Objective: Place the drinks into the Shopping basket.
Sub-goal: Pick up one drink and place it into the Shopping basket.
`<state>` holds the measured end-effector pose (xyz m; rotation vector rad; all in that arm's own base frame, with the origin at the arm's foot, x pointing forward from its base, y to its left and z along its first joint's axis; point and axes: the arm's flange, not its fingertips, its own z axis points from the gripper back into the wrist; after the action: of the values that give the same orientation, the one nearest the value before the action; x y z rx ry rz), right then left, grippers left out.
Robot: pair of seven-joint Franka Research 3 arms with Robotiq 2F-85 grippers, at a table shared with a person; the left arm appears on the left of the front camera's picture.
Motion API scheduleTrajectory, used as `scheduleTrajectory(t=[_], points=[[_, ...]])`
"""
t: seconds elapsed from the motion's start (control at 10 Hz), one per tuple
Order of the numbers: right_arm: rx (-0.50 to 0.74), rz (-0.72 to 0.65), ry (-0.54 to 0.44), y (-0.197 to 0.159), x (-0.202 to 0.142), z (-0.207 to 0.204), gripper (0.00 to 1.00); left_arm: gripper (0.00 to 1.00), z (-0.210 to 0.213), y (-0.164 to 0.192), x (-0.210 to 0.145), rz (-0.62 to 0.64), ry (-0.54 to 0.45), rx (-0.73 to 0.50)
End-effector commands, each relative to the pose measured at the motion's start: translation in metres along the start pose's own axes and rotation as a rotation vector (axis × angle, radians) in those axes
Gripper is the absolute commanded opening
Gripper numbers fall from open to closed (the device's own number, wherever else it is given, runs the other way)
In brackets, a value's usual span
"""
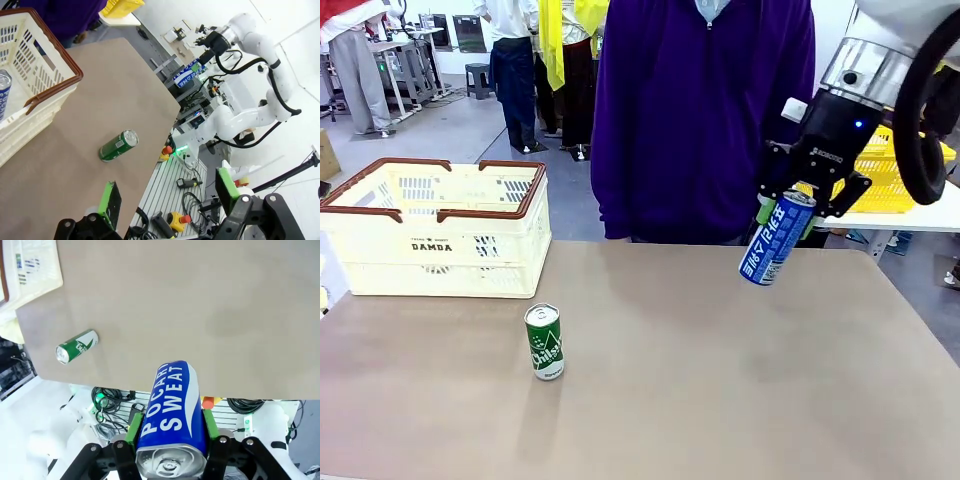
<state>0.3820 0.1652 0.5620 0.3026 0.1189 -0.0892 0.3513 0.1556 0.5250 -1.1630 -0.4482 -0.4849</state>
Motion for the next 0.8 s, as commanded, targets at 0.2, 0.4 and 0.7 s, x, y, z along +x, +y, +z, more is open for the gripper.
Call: scheduleTrajectory(t=[0.2, 0.4, 0.7], points=[[-0.008, 0.0, 0.006, 0.001, 0.003, -0.004, 0.0, 1.0, 0.0, -0.002, -0.001, 0.003, 0.002, 0.006], [-0.104, 0.026, -0.105, 0.066, -0.006, -0.024, 0.0, 1.0, 0.0, -0.002, -0.001, 0.003, 0.002, 0.006], [-0.22, 0.149, -0.159, 0.156, 0.009, -0.091, 0.0, 1.0, 0.0, -0.002, -0.001, 0.003, 0.002, 0.006]])
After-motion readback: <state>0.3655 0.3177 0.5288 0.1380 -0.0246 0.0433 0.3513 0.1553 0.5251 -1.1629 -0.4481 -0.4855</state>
